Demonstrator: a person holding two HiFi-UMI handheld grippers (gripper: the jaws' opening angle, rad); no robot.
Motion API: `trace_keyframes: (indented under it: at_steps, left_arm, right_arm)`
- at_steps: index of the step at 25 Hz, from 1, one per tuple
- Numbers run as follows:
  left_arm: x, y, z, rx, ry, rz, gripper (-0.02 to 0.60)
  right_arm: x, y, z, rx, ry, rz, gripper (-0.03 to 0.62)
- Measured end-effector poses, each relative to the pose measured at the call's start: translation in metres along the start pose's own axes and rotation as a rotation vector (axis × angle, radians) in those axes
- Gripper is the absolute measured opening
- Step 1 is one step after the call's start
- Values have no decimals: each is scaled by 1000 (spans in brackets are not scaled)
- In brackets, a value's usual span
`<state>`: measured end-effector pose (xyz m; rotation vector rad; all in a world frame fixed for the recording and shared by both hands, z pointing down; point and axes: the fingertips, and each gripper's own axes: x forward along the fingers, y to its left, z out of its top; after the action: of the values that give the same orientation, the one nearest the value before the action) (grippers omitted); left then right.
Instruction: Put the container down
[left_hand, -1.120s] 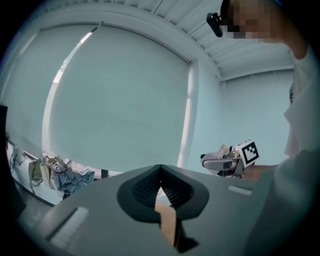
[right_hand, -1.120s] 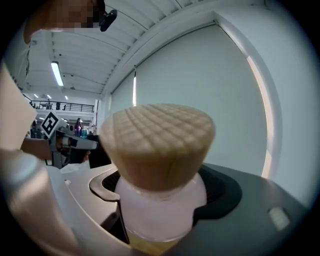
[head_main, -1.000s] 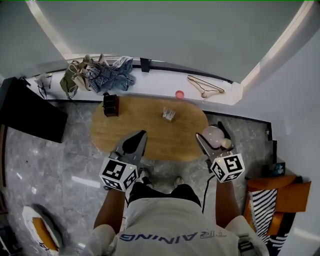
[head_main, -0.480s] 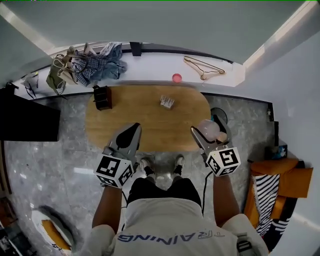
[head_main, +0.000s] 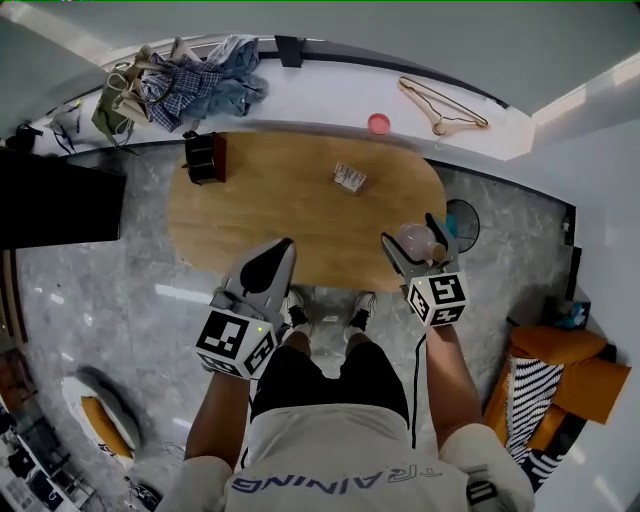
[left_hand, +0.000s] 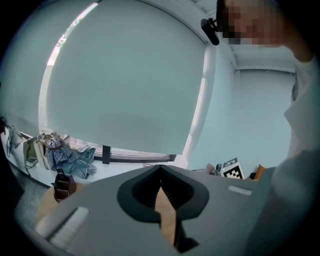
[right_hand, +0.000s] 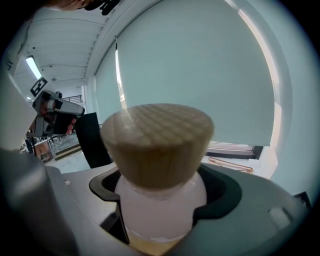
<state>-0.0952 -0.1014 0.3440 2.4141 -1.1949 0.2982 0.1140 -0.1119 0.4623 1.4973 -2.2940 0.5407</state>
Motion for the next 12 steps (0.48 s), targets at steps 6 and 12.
trace_keyframes:
  at_steps: [6, 12]
  left_arm:
    - [27, 6, -30, -22, 33, 27, 2]
    - [43, 21, -70, -49, 72, 42, 2]
  right_arm:
    - [58, -17, -82, 70, 91, 30, 430]
    - [111, -23, -153, 77, 170, 30, 430]
